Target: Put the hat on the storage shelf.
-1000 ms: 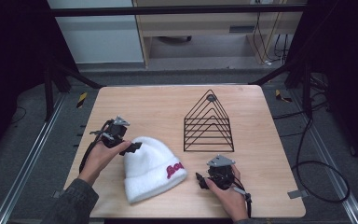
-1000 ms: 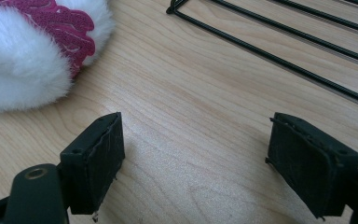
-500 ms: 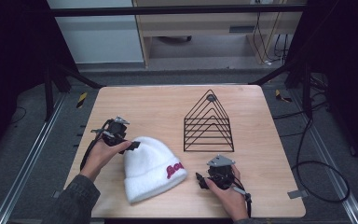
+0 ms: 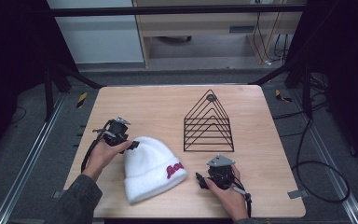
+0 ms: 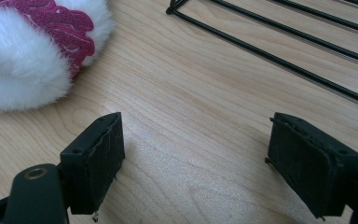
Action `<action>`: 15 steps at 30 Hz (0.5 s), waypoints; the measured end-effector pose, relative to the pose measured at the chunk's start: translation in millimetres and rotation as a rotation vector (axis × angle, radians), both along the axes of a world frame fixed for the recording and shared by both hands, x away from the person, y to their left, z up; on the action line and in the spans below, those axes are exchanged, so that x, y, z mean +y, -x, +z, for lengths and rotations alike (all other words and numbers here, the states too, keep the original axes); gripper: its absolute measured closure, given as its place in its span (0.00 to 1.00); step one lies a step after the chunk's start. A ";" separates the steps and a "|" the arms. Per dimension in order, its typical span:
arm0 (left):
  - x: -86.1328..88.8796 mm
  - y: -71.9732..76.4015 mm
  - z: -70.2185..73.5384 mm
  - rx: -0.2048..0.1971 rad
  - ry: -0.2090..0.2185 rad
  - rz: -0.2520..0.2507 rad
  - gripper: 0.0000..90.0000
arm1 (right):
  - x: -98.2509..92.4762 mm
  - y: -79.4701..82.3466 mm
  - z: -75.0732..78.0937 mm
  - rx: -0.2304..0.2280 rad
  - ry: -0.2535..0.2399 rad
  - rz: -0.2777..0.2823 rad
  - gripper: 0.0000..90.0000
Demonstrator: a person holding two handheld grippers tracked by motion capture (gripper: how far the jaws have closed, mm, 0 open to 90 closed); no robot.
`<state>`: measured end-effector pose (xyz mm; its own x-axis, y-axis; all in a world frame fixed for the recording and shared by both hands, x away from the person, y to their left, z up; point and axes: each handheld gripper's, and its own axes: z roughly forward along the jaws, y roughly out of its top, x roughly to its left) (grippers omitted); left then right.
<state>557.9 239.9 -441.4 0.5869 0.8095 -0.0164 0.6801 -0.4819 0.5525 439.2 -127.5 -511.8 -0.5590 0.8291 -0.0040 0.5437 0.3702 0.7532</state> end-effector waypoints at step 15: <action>-1.6 3.3 -24.6 0.059 0.004 0.003 0.51 | 0.0 0.0 0.0 0.000 0.000 0.000 0.21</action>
<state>554.6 238.4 -466.0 0.5826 0.8109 -0.0546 0.7129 -0.4776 0.5135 439.2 -127.5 -511.9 -0.5589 0.8292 -0.0042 0.5435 0.3702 0.7533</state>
